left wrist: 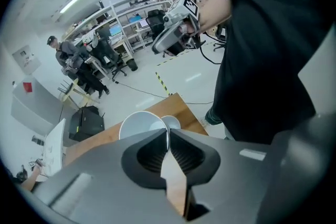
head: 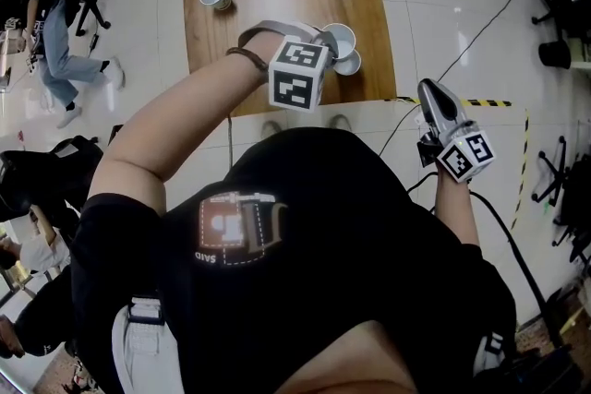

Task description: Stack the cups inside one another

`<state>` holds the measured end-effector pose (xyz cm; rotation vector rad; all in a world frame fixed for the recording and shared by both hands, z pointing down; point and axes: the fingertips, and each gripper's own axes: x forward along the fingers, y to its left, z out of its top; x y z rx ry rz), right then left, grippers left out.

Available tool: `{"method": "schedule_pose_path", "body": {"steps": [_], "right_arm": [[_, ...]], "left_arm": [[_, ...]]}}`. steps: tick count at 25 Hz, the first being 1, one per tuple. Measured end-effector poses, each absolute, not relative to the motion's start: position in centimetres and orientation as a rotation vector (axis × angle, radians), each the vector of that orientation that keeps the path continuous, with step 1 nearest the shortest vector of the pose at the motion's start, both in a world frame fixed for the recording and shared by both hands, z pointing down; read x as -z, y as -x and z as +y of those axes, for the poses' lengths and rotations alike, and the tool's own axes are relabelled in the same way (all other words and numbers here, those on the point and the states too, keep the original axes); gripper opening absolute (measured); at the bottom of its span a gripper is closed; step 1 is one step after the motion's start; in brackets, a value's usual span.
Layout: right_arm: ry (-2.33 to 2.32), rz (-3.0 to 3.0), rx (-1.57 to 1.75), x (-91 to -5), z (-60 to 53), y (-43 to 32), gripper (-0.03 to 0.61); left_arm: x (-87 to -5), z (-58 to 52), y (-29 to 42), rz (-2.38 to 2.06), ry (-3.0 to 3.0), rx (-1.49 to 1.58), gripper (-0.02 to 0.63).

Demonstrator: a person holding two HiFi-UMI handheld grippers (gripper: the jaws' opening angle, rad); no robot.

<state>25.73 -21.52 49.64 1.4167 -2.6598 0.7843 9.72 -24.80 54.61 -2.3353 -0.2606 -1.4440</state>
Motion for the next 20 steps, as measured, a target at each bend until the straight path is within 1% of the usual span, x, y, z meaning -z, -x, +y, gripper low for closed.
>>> {"method": "schedule_pose_path", "body": {"steps": [6,7,8,9,11,14,17,18,20], "right_arm": [[-1.465,-2.628,-0.802,-50.0,-20.0,-27.7,0.035],[-1.471,-2.624,-0.804,-50.0,-19.8,-28.0,0.035],[-1.476,-2.622,-0.804,-50.0,-19.6,-28.1,0.035],[-1.477,-2.622,-0.802,-50.0,-19.5,-28.2,0.035],[-1.472,-2.629,-0.792,-49.7,-19.6,-28.1,0.035],[-1.456,-2.654,-0.766,-49.2,-20.0,-27.6,0.035],[-1.413,-2.69,-0.726,-48.4,-21.0,-26.2,0.035],[-1.39,-2.704,-0.713,-48.0,-21.3,-25.4,0.035],[-1.335,-2.732,-0.687,-47.3,-22.1,-23.6,0.035]], "left_arm": [[-58.6,-23.7,-11.4,-0.316,2.28,1.515,0.021],[-59.5,-23.6,-11.5,-0.318,2.278,1.526,0.045],[-60.3,-23.6,-11.7,-0.316,2.284,1.534,0.105],[-60.8,-23.5,-11.8,-0.306,2.297,1.533,0.15],[-60.4,-23.7,-12.1,-0.25,2.35,1.488,0.205],[-55.2,-25.2,-11.9,-0.005,2.565,1.257,0.215],[-49.0,-27.0,-8.4,0.352,2.921,0.876,0.21],[-47.3,-27.4,-6.2,0.477,3.033,0.743,0.201],[-45.3,-27.9,-0.9,0.743,3.206,0.478,0.154]]}}
